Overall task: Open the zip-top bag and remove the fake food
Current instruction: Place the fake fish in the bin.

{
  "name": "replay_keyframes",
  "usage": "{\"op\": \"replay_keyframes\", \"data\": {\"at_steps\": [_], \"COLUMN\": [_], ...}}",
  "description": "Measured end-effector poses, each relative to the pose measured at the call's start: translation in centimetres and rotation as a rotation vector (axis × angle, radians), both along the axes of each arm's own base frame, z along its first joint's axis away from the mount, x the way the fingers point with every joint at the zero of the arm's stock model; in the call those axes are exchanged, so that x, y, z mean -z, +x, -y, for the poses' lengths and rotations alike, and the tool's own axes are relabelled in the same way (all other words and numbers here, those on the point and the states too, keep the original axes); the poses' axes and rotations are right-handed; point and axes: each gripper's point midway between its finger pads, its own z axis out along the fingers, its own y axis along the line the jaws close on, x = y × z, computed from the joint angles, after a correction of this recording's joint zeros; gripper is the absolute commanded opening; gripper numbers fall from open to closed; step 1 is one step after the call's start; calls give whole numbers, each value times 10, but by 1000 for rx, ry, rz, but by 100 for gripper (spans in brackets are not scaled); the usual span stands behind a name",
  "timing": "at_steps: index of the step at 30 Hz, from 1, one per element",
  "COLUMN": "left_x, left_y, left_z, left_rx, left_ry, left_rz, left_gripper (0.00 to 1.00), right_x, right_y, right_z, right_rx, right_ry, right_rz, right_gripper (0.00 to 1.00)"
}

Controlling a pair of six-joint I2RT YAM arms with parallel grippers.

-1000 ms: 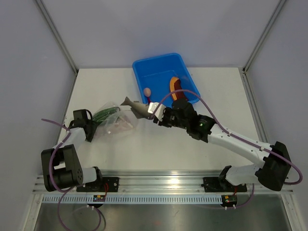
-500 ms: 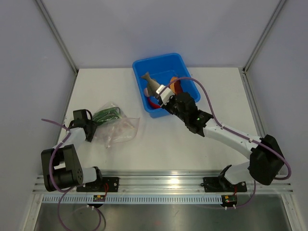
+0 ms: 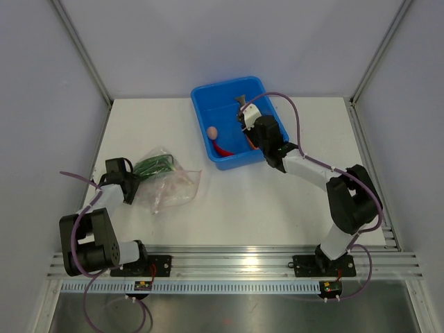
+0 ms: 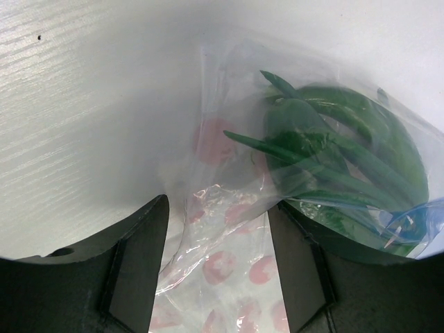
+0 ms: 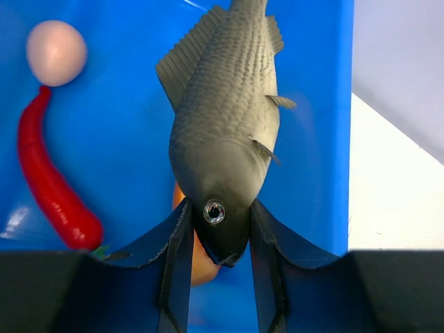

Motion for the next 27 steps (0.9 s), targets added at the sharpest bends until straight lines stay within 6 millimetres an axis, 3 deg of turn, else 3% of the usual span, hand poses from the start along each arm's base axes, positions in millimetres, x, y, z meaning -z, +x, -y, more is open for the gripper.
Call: {"op": "replay_keyframes", "data": {"at_steps": [2, 5, 6, 7, 8, 12, 14, 18, 27], "left_x": [0, 0, 0, 0, 0, 0, 0, 0, 0], "left_y": [0, 0, 0, 0, 0, 0, 0, 0, 0], "left_z": [0, 0, 0, 0, 0, 0, 0, 0, 1], "left_rx": [0, 1, 1, 1, 1, 2, 3, 5, 11], "left_ry": [0, 0, 0, 0, 0, 0, 0, 1, 0], "left_rz": [0, 0, 0, 0, 0, 0, 0, 0, 3], "left_gripper": [62, 62, 62, 62, 62, 61, 62, 62, 62], "right_x": [6, 13, 15, 17, 17, 16, 11, -3, -20], "right_y": [10, 24, 27, 29, 31, 33, 34, 37, 27], "right_z": [5, 11, 12, 12, 11, 9, 4, -7, -26], "right_rx": [12, 32, 34, 35, 37, 31, 20, -2, 134], "right_ry": [6, 7, 7, 8, 13, 17, 36, 101, 443], "right_rz": [-15, -30, -38, -43, -46, -53, -54, -51, -186], "right_gripper": [19, 29, 35, 55, 60, 61, 69, 72, 70]}}
